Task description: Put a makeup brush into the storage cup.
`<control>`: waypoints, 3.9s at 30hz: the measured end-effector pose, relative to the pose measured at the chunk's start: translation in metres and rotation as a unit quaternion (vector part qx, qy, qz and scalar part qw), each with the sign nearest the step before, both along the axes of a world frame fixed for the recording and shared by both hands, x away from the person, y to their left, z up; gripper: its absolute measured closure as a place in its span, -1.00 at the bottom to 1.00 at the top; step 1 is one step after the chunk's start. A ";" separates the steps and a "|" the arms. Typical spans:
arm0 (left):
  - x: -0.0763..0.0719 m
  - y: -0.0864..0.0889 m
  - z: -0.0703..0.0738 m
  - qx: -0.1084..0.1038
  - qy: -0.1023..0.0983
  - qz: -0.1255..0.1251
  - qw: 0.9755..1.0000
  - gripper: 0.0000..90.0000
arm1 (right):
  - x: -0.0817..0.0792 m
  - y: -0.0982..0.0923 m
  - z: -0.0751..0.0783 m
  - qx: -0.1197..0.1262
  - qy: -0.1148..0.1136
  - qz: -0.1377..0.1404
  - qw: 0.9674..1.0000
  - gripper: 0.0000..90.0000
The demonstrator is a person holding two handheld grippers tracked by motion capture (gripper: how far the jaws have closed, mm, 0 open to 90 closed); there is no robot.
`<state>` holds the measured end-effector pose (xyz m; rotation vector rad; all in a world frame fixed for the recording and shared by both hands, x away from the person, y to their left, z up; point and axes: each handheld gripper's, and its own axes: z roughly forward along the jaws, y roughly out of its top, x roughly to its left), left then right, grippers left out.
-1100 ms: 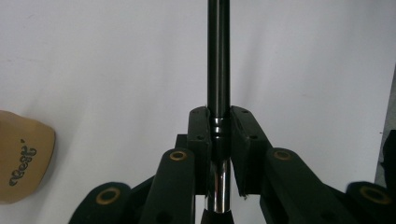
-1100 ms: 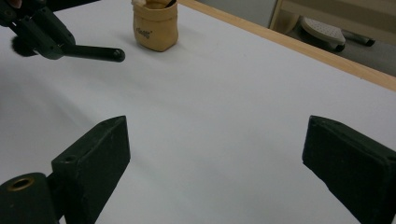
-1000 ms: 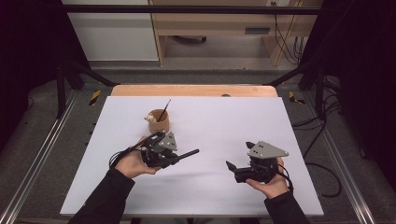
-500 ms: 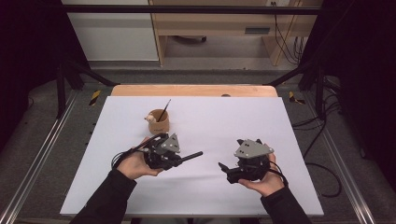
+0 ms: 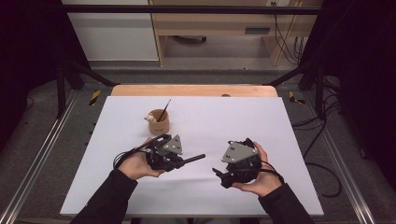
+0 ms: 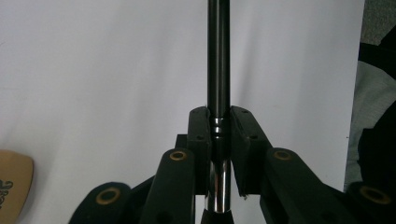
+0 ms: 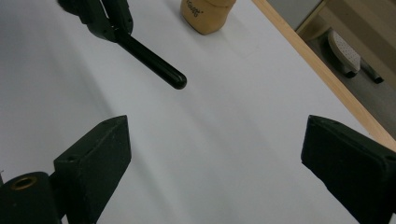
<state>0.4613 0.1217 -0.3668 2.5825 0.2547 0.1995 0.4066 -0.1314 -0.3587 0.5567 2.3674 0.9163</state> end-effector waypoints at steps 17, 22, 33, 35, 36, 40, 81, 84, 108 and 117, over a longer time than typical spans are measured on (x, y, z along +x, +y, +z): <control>-0.002 -0.006 0.005 0.002 0.012 -0.015 1.000 0.75 | -0.004 0.027 0.005 -0.088 -0.018 0.061 0.994 -0.79; -0.003 -0.008 0.006 0.003 0.015 -0.017 1.000 0.75 | -0.007 0.033 0.005 -0.099 -0.022 0.070 0.992 -0.77; -0.007 -0.014 0.008 0.013 0.022 -0.022 0.999 0.75 | -0.011 0.046 0.000 -0.141 -0.036 0.093 0.985 -0.73; -0.007 -0.014 0.008 0.015 0.023 -0.022 0.999 0.75 | -0.012 0.047 -0.001 -0.146 -0.036 0.098 0.984 -0.72; -0.007 -0.014 0.009 0.016 0.024 -0.022 0.999 0.75 | -0.012 0.048 -0.002 -0.148 -0.039 0.099 0.983 -0.72; -0.007 -0.016 0.010 0.016 0.026 -0.023 0.999 0.75 | -0.013 0.051 -0.003 -0.154 -0.036 0.102 0.982 -0.70; -0.009 -0.032 0.016 0.040 0.037 -0.034 0.998 0.75 | -0.015 0.064 -0.016 -0.221 -0.094 0.179 0.954 0.19; -0.009 -0.032 0.017 0.044 0.038 -0.039 0.998 0.75 | -0.014 0.064 -0.016 -0.224 -0.098 0.183 0.952 0.27; -0.011 -0.037 0.017 0.048 0.048 -0.041 0.997 0.75 | -0.013 0.070 -0.021 -0.252 -0.106 0.194 0.942 0.67; -0.012 -0.038 0.016 0.038 0.051 -0.039 0.997 0.74 | -0.014 0.069 -0.020 -0.257 -0.097 0.198 0.941 0.73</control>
